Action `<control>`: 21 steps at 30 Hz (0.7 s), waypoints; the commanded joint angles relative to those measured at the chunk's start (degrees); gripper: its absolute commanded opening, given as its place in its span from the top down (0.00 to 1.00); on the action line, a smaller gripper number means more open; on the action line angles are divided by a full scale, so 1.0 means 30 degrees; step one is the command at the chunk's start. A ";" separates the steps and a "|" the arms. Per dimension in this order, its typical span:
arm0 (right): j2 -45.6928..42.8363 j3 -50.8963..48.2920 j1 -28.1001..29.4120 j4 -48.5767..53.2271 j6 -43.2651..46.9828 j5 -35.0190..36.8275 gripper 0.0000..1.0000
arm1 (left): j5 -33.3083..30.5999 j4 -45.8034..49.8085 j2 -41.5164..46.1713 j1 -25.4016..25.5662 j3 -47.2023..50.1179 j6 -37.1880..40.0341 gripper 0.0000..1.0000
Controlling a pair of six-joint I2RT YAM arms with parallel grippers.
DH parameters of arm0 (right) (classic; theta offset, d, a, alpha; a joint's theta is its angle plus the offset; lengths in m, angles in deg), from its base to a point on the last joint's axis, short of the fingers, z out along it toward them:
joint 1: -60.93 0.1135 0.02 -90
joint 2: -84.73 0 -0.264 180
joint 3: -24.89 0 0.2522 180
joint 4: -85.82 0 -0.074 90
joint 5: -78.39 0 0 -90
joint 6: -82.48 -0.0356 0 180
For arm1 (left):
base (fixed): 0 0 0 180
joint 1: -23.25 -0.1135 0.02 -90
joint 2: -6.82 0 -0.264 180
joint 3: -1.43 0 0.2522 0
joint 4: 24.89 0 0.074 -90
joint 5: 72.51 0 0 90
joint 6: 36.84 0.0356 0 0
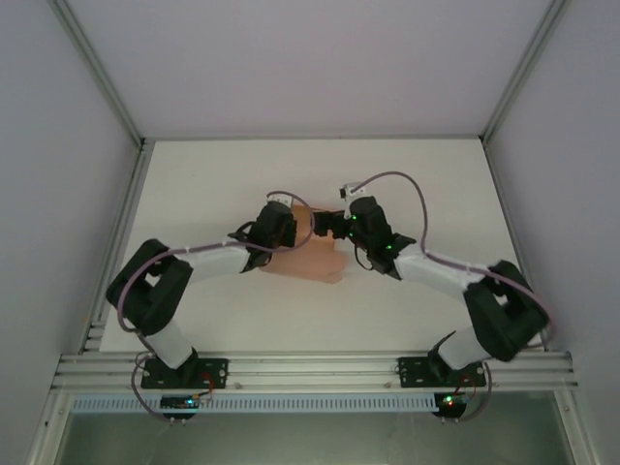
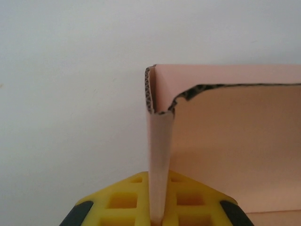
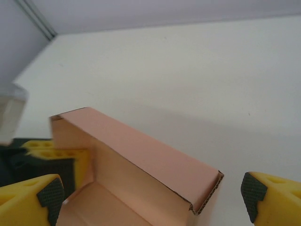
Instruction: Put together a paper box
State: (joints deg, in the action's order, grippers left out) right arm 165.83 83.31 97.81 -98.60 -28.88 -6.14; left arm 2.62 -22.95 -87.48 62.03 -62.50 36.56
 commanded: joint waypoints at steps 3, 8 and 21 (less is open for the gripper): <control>-0.5024 -0.1758 -0.0626 0.2662 0.0190 -0.0410 0.01 | 0.5052 0.4151 0.2101 -0.1452 -0.2248 0.5380 1.00; -0.9211 -0.2555 -0.2397 0.7415 -0.0525 -0.0795 0.01 | 0.9440 1.0430 0.3129 -0.1456 -0.4117 1.2057 1.00; -1.2608 -0.3661 -0.6280 1.1814 -0.1742 -0.2551 0.01 | 0.5833 1.7134 -0.0828 0.1292 -0.6765 1.5022 1.00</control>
State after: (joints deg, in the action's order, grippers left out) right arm 128.23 72.54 79.95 -66.01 -32.77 -11.17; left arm 24.65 23.24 -87.07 64.72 -79.18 79.29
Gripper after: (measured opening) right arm 0.993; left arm 0.071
